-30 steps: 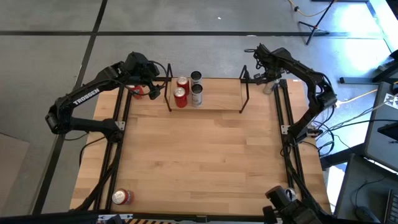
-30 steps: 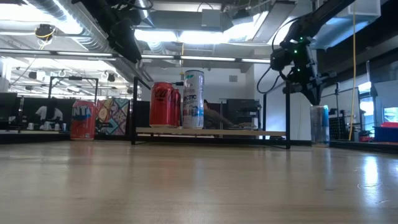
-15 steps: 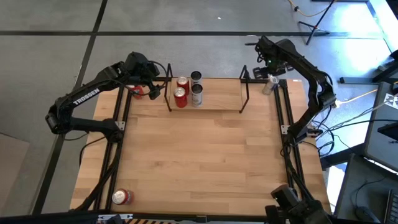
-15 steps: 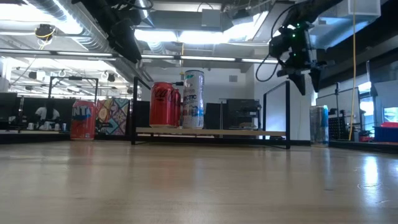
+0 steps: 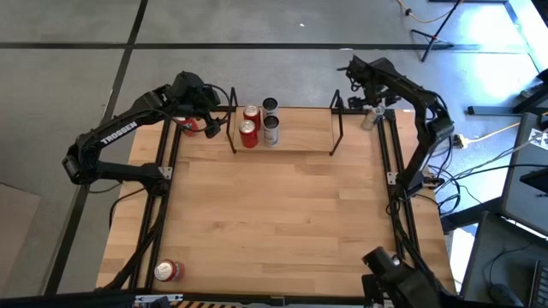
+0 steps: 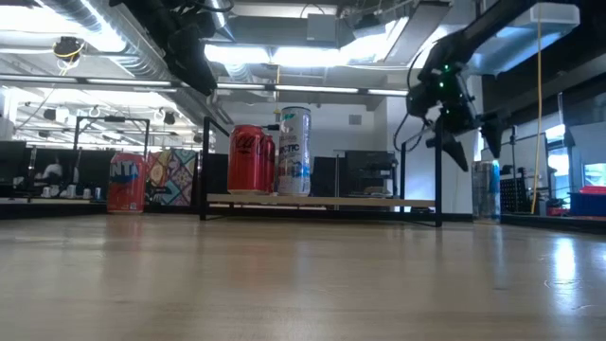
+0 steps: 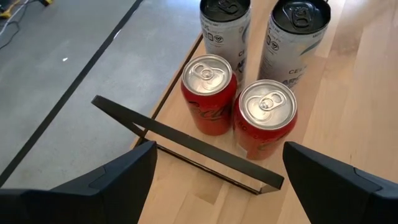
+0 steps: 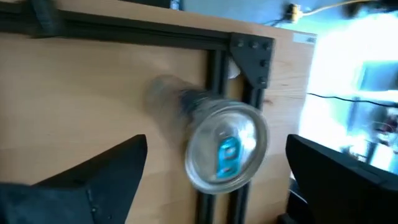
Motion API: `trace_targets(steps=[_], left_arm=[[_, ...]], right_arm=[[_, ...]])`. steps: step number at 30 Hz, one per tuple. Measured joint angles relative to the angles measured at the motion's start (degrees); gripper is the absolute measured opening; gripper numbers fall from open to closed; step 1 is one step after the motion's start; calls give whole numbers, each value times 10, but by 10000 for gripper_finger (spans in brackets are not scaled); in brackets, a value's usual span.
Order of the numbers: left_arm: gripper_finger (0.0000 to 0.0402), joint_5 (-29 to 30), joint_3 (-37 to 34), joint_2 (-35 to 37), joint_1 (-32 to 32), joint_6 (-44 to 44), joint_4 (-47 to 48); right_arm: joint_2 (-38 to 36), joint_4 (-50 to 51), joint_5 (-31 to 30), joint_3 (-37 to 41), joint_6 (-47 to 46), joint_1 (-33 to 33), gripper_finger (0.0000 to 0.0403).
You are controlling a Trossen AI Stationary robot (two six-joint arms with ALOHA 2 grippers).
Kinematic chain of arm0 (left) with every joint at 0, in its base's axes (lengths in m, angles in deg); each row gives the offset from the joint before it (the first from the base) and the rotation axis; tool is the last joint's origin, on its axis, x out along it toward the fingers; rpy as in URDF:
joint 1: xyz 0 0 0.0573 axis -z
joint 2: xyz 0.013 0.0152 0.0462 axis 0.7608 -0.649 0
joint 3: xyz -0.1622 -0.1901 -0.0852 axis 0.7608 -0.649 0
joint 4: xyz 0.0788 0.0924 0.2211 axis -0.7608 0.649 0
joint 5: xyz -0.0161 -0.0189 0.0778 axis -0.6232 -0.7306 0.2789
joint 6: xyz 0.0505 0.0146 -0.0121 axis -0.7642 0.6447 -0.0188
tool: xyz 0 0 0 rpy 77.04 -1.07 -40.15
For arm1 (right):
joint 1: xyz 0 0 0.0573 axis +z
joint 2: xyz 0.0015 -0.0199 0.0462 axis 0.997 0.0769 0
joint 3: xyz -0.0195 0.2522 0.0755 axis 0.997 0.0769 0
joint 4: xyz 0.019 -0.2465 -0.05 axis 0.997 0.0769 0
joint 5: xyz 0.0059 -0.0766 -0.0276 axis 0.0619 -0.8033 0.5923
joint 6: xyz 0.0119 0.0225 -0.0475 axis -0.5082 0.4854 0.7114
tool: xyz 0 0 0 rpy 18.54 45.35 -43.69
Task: Place canned beverage on shelf
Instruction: Put the top blue soda can on the shelf
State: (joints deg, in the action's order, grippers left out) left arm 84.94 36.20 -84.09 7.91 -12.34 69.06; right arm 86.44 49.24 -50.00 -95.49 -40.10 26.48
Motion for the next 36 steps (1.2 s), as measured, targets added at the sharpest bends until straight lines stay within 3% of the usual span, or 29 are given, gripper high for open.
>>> trace_targets(steps=[8, 13, 17, 23, 36], left_arm=[[345, 0, 0, 0, 0, 0, -1], [345, 0, 0, 0, 0, -4, -2], [345, 0, 0, 0, 0, -15, -3], [345, 0, 0, 0, 0, -15, -4], [345, 2, 0, 0, 2, -10, -9]], right_arm=[[35, -28, 6, 35, -10, -6, 390], [42, -34, 58, 42, 17, -5, 383], [43, -39, 74, 42, 26, -5, 342], [39, -40, 82, 40, 55, -4, 228], [-49, 12, 104, 42, 59, 45, 218]])
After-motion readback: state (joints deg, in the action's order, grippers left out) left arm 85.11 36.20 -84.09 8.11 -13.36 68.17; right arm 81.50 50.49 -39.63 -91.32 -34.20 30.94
